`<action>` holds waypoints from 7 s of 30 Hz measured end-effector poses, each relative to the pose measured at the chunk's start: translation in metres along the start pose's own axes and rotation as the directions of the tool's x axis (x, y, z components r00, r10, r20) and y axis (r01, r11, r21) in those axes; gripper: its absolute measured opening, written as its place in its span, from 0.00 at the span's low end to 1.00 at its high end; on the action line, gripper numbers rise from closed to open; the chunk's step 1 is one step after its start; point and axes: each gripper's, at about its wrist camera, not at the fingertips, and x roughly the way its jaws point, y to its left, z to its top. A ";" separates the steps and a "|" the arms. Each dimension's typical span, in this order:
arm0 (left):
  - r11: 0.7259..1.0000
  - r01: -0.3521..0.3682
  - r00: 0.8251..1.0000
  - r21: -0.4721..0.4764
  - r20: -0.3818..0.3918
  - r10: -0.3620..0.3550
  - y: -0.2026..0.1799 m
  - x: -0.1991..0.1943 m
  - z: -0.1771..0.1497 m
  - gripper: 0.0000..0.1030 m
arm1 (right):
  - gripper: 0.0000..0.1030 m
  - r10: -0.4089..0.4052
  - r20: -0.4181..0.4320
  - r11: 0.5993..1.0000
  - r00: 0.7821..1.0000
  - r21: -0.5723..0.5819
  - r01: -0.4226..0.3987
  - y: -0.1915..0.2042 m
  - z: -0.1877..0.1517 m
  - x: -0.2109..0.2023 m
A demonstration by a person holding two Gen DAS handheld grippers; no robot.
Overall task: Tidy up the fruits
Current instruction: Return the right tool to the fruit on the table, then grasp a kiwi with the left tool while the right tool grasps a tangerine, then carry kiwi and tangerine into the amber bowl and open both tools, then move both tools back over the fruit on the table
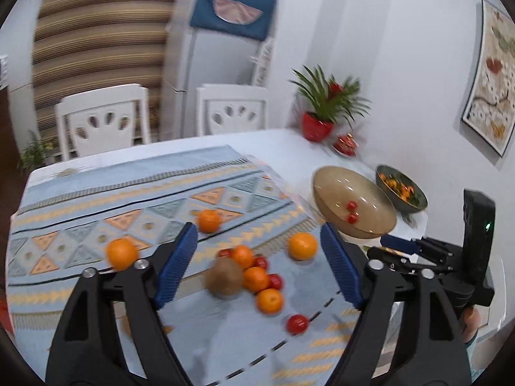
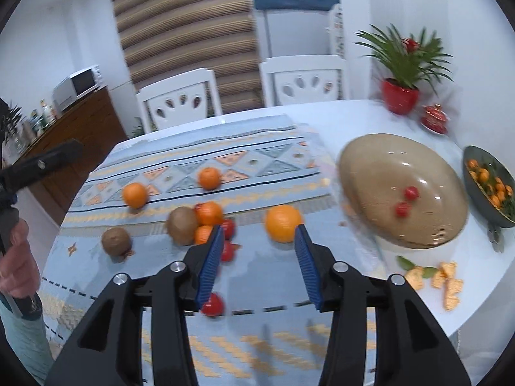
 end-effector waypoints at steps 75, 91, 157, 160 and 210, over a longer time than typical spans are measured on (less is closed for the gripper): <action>0.972 -0.231 0.943 -0.035 -0.253 0.215 0.123 0.085 -0.138 0.56 | 0.40 -0.058 -0.076 0.998 0.995 -0.022 0.056 0.073 -0.077 0.131; 0.961 -0.273 0.937 -0.047 -0.238 0.254 0.121 0.079 -0.134 0.55 | 0.39 0.010 -0.042 1.000 0.999 -0.023 -0.011 0.072 -0.077 0.122; 0.966 0.147 0.969 0.212 -0.226 -0.097 -0.165 0.180 -0.011 0.78 | 0.48 -0.247 -0.031 0.917 0.968 0.314 0.244 -0.168 -0.009 0.016; 0.982 0.066 0.987 0.176 -0.154 -0.039 -0.126 0.142 -0.023 0.79 | 0.54 -0.204 0.029 0.940 0.979 0.284 0.187 -0.135 -0.011 0.016; 0.916 -0.384 0.923 -0.115 -0.047 0.381 0.070 0.075 -0.123 0.97 | 0.91 -0.192 0.106 0.981 0.976 0.051 0.188 0.005 -0.066 0.098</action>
